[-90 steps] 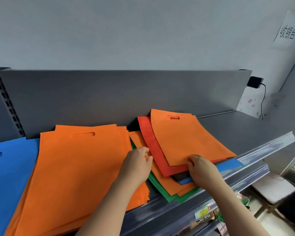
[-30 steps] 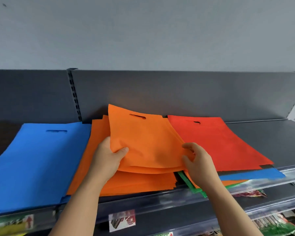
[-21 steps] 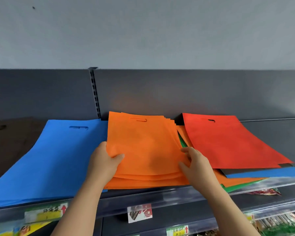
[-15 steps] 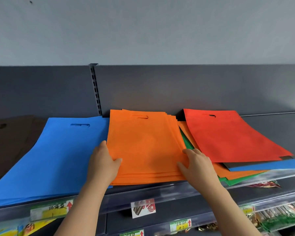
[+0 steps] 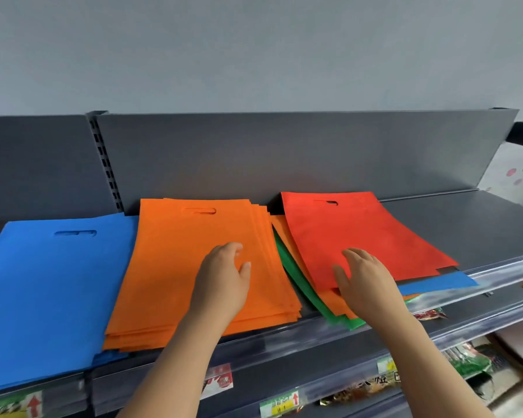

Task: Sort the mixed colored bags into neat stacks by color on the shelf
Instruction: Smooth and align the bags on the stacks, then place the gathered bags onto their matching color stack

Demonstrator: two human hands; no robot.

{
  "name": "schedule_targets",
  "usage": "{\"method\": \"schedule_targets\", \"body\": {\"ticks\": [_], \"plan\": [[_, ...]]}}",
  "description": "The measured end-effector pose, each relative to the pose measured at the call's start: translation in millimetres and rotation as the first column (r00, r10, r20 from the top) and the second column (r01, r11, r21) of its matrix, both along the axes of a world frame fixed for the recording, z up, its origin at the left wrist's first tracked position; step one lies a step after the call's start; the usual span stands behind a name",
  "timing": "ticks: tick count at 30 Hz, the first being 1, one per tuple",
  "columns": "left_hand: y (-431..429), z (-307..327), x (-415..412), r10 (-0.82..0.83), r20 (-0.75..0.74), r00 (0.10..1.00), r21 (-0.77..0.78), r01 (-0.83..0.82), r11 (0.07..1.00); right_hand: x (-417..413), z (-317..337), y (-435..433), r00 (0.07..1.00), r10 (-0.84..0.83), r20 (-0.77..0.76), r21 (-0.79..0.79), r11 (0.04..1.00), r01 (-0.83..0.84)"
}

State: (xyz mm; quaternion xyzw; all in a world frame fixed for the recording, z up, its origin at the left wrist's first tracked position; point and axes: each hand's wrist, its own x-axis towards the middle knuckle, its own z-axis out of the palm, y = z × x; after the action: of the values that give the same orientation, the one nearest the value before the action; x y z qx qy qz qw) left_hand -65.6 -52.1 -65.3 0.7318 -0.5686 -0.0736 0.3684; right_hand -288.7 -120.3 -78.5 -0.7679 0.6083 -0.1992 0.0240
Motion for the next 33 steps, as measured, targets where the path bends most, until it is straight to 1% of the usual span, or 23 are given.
{"method": "schedule_targets", "body": {"ticks": [4,7,10,13,16,18,20,23,25,28,31,33], "plan": [[-37.4,-4.2,-51.2,-0.083,-0.113,0.99,0.087,0.093,0.992,-54.3,-4.0,-33.2,0.993,-0.093,-0.074,0.058,0.994,0.097],[-62.1,-6.6,-81.7,-0.098,-0.195,0.976,0.164,0.131,0.978,-88.9,-8.4,-52.7,0.985,-0.148,-0.088,0.058,0.986,0.153],[-83.5,-9.5,-101.1,-0.045,-0.25,0.967,0.276,0.115,0.954,-112.5,-12.5,-66.3,0.962,-0.21,-0.174,0.105,0.968,0.23],[-97.4,-12.7,-108.6,0.049,-0.335,0.941,0.328,0.068,0.942,-121.2,-19.6,-72.9,0.964,-0.171,-0.203,0.146,0.968,0.203],[-104.0,-17.4,-110.5,0.123,-0.414,0.902,0.303,0.009,0.953,-124.5,-21.7,-73.2,0.983,-0.085,-0.166,0.107,0.989,0.103],[-105.9,-20.7,-110.5,0.137,-0.464,0.875,0.253,-0.017,0.967,-128.0,-20.2,-74.9,0.994,-0.04,-0.105,0.081,0.995,0.049],[-105.7,-21.2,-113.3,0.146,-0.487,0.861,0.223,-0.039,0.974,-133.8,-19.4,-78.6,0.997,-0.05,-0.065,0.068,0.996,0.054],[-106.4,-20.8,-119.5,0.141,-0.489,0.861,0.228,-0.029,0.973,-142.5,-17.0,-81.5,0.992,-0.064,-0.106,0.103,0.992,0.075],[-108.3,-21.4,-123.2,0.138,-0.501,0.855,0.228,-0.024,0.973,-143.7,-14.5,-79.6,0.997,-0.014,-0.075,0.114,0.993,0.022],[-110.6,-23.5,-126.9,0.155,-0.491,0.857,0.204,-0.059,0.977,-143.0,-11.7,-74.7,0.999,0.038,-0.014,0.107,0.994,-0.036],[-109.3,-22.0,-129.6,0.174,-0.437,0.883,0.139,-0.124,0.982,-144.4,-15.0,-74.4,0.999,0.048,-0.004,0.097,0.994,-0.047],[-108.6,-20.4,-129.0,0.137,-0.43,0.892,0.103,-0.102,0.989,-144.7,-16.9,-75.3,0.999,0.036,0.007,0.113,0.993,-0.037]]}}
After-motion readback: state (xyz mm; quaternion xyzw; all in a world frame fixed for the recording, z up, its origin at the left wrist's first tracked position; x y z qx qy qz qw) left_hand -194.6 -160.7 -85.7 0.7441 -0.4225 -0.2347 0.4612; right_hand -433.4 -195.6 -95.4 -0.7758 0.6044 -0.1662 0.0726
